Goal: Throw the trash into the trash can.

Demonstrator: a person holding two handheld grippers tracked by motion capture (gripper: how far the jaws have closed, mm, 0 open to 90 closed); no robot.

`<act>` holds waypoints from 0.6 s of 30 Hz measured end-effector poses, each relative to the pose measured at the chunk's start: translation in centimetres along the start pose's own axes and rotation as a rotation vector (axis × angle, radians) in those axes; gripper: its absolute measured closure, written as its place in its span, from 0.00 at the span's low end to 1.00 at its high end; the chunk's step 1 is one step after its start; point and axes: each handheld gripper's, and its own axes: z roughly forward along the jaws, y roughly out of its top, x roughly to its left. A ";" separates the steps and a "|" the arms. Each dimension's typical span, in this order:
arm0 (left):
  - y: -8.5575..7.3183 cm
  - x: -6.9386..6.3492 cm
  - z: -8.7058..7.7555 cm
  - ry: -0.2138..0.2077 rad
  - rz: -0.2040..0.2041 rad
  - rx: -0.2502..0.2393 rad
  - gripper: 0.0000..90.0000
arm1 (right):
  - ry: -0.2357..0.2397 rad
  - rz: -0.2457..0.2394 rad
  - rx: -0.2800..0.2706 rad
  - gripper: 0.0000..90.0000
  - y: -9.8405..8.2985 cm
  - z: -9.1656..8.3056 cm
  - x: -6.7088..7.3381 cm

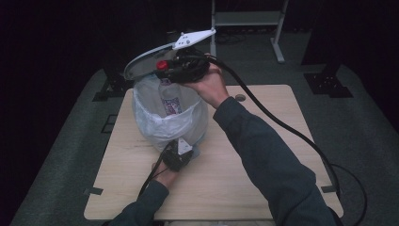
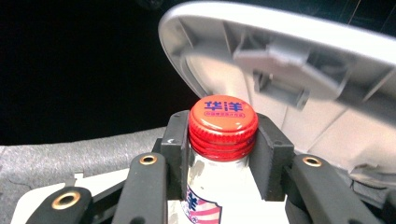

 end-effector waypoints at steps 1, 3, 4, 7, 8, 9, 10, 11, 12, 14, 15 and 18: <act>0.0 0.0 0.0 0.000 0.000 -0.001 0.97 | -0.004 -0.003 0.009 0.68 -0.2 0.2 0.0; 0.0 0.0 0.0 -0.001 0.000 0.000 0.97 | -0.012 -0.005 0.024 0.67 -0.6 0.8 0.0; 0.0 0.0 0.0 0.000 -0.001 0.000 0.97 | -0.017 0.001 0.044 0.68 -1.0 1.4 -0.1; 0.0 0.0 0.0 -0.002 0.000 0.003 0.97 | -0.020 0.010 0.069 0.67 -1.7 2.2 -0.3; 0.0 0.0 0.0 -0.002 0.000 0.003 0.97 | -0.020 0.010 0.069 0.67 -1.7 2.2 -0.3; 0.0 0.0 0.0 -0.002 0.000 0.006 0.97 | -0.022 0.013 0.076 0.67 -1.9 2.4 -0.3; 0.0 0.0 0.0 -0.004 -0.001 0.006 0.97 | -0.023 0.012 0.089 0.67 -2.2 2.7 -0.3; 0.0 0.0 0.0 -0.008 -0.006 0.008 0.97 | -0.030 -0.001 0.114 0.67 -2.6 3.0 -0.4; 0.0 0.0 0.0 -0.008 -0.006 0.008 0.97 | -0.030 -0.001 0.114 0.67 -2.6 3.0 -0.4; 0.0 0.0 0.0 -0.007 -0.003 0.008 0.97 | -0.040 0.001 0.099 0.60 -2.6 2.6 -0.6; 0.0 0.0 0.0 -0.007 -0.003 0.008 0.97 | -0.035 0.010 0.081 0.59 -2.4 2.2 -0.8; 0.0 0.0 -0.1 -0.011 -0.005 0.009 0.97 | -0.039 -0.015 0.079 0.57 -2.0 0.8 -1.0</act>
